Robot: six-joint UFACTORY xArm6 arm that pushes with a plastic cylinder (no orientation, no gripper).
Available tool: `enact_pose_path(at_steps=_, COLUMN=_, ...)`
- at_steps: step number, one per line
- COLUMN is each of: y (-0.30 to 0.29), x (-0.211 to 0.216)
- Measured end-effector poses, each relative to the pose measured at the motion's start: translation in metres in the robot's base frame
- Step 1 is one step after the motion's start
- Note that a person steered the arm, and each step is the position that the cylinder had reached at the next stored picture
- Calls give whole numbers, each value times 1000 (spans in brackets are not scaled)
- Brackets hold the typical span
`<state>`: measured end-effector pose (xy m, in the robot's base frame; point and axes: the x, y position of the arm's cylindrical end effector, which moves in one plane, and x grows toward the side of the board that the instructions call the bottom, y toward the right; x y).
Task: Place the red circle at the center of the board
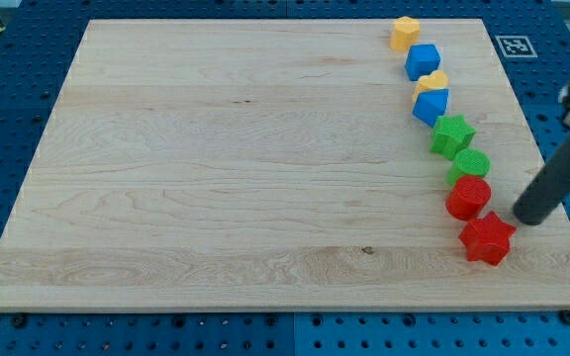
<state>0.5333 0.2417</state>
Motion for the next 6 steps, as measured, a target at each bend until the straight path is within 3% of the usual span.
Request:
enact_pose_path(at_steps=3, y=-42, x=-26)
enact_pose_path(at_steps=6, y=-115, x=-26)
